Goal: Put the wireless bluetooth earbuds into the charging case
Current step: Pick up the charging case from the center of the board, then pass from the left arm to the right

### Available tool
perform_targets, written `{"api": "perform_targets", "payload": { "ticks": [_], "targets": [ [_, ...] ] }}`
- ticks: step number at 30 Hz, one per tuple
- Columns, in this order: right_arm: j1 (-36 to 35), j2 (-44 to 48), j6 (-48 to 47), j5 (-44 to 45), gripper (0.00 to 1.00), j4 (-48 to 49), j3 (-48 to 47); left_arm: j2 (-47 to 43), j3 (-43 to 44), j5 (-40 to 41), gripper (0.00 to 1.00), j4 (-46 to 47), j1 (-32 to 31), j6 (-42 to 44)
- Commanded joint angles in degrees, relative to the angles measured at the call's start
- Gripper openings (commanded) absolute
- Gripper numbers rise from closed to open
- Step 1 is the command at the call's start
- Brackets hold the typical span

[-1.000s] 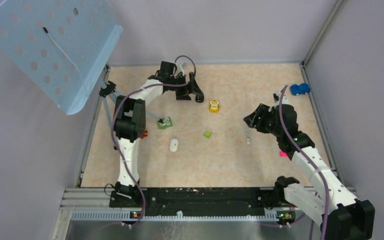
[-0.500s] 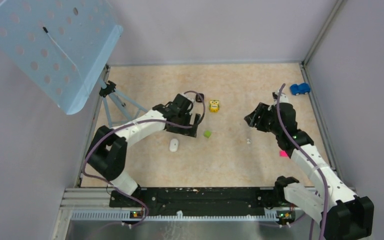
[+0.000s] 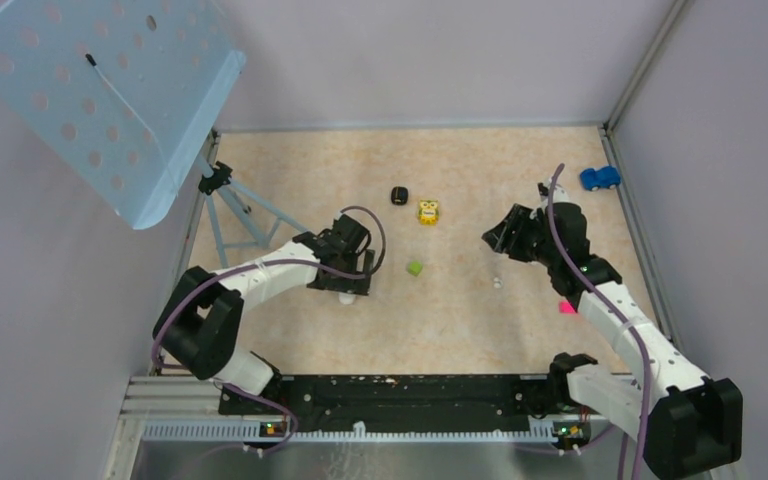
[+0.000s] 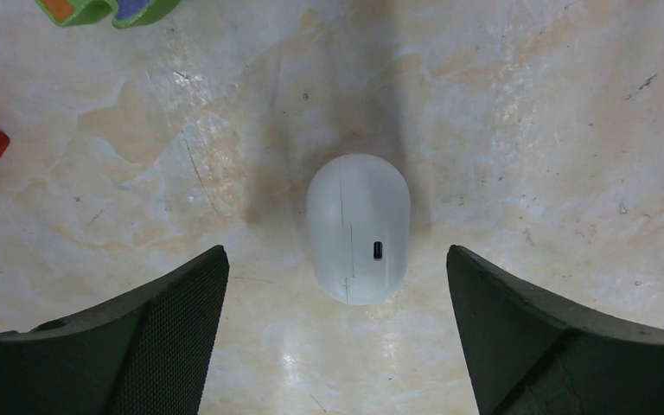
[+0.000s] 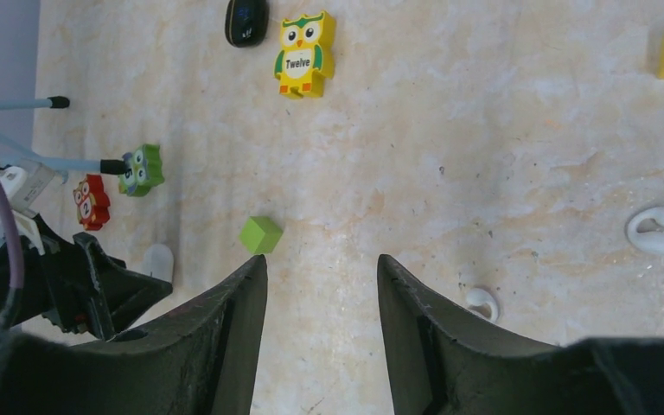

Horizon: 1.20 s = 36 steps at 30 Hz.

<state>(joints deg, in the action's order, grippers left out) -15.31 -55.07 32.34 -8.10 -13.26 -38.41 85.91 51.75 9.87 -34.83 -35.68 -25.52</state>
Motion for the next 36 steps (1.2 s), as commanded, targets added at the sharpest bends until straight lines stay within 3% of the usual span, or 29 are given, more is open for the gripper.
{"api": "perform_targets", "payload": {
  "ticks": [1,13,16,19,27,29,32,36],
  "targets": [
    [0.26,-0.15,0.39,-2.24,0.49,3.06,-2.54,0.07,-2.74,-0.26,0.96,5.44,-0.10,-2.17],
    [0.25,0.63,1.12,-2.14,0.49,3.41,-1.18,2.77,-4.95,-2.68,0.65,11.07,-0.10,-1.97],
    [0.20,0.41,1.33,-2.60,0.49,4.06,-1.09,2.97,-4.70,-5.15,0.47,12.68,-0.17,-1.01],
    [0.23,0.29,1.52,-4.35,0.49,3.88,-2.11,1.14,-3.91,-9.47,0.37,14.19,-0.11,0.50],
    [0.27,-0.85,2.92,-8.76,0.49,6.37,-2.61,-5.21,3.06,-25.30,0.34,15.68,-0.19,3.00],
    [0.02,-1.88,4.38,-14.36,0.49,10.13,-2.31,-5.52,5.58,-30.14,0.28,15.97,-0.21,3.32],
    [-2.04,-2.92,9.53,-20.20,0.49,19.57,-0.90,-6.58,7.73,-37.43,0.28,18.81,-0.22,2.96],
    [-6.78,-5.98,13.81,-19.36,0.52,23.88,-2.73,-7.44,9.09,-43.90,0.29,23.31,-0.24,1.66]
  ]
}}
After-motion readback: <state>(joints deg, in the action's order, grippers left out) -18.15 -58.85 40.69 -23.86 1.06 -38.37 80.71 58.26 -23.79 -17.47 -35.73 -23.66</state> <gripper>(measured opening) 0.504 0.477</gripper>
